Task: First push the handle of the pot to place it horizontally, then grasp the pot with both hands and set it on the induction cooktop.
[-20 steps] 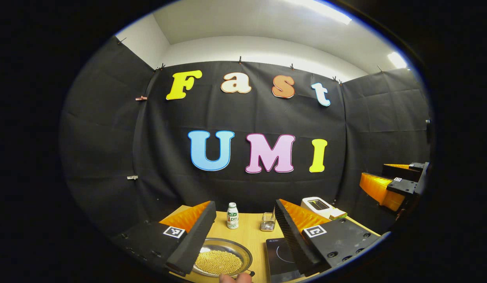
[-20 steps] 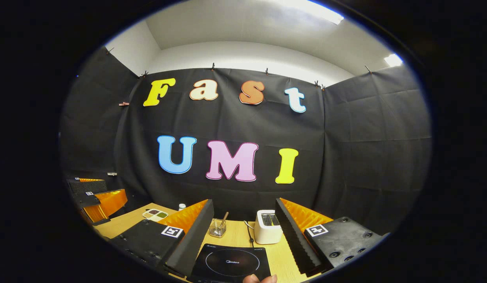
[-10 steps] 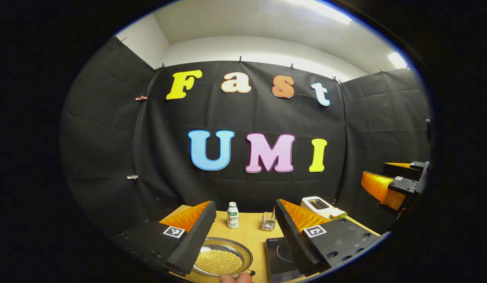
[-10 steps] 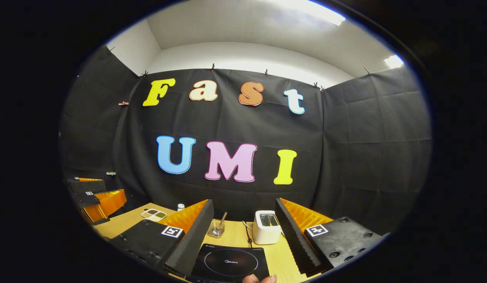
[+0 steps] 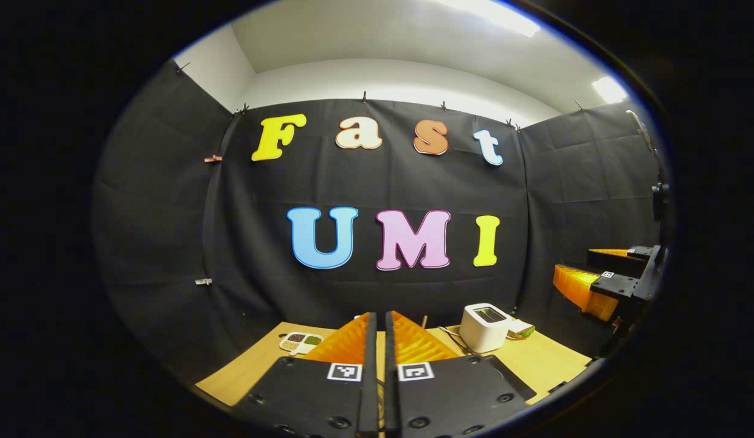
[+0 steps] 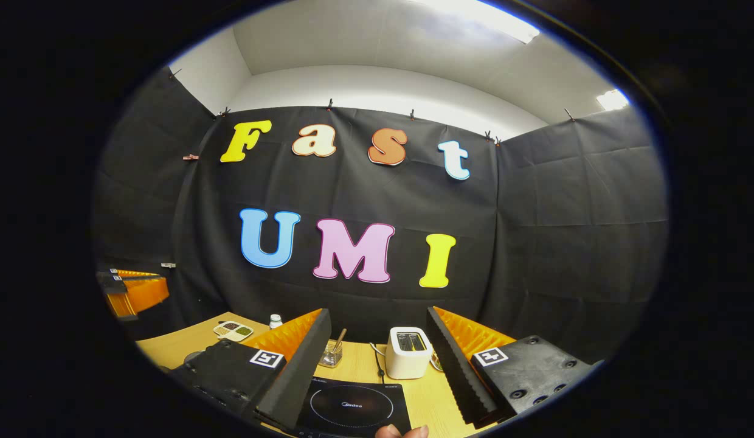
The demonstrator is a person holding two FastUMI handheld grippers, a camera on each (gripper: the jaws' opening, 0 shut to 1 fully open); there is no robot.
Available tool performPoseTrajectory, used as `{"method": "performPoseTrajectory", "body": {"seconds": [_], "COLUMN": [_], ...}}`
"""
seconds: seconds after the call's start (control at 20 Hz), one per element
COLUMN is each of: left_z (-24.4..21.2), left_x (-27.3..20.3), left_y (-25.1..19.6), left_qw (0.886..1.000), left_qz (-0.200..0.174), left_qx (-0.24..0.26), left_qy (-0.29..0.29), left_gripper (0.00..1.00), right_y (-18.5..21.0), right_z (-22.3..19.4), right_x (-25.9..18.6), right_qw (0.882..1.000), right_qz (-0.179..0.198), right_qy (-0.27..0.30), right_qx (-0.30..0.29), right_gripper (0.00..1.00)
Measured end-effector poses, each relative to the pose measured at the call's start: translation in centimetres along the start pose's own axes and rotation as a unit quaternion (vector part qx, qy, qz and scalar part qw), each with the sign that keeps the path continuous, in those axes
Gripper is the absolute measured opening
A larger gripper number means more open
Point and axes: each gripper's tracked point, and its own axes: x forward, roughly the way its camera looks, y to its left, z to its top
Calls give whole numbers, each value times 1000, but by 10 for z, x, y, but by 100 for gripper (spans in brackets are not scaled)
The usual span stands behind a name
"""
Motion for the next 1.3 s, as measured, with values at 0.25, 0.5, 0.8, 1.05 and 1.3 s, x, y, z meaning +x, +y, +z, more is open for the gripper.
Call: {"method": "performPoseTrajectory", "body": {"seconds": [0.25, 0.5, 0.8, 1.05, 1.3], "left_z": [-33, -120, -220, -289, -351], "left_x": [-5, -15, -44, -82, -85], "left_y": [-2, 10, -5, -3, 0], "left_qw": [998, 974, 903, 826, 771], "left_qz": [-41, -57, -119, -136, -137], "left_qx": [8, -22, -42, -35, -15], "left_qy": [56, 218, 412, 546, 622], "left_gripper": [5, 5, 5, 5, 5], "right_y": [-6, -12, -27, -42, -55], "right_z": [-3, -9, -15, -20, -27], "right_x": [-1, -5, -8, -12, -13], "right_qw": [1000, 1000, 1000, 999, 998], "right_qz": [-3, -7, -19, -35, -45], "right_qy": [4, 10, 16, 22, 31], "right_qx": [-1, -8, -9, -15, -11], "right_gripper": [97, 97, 97, 97, 97]}}
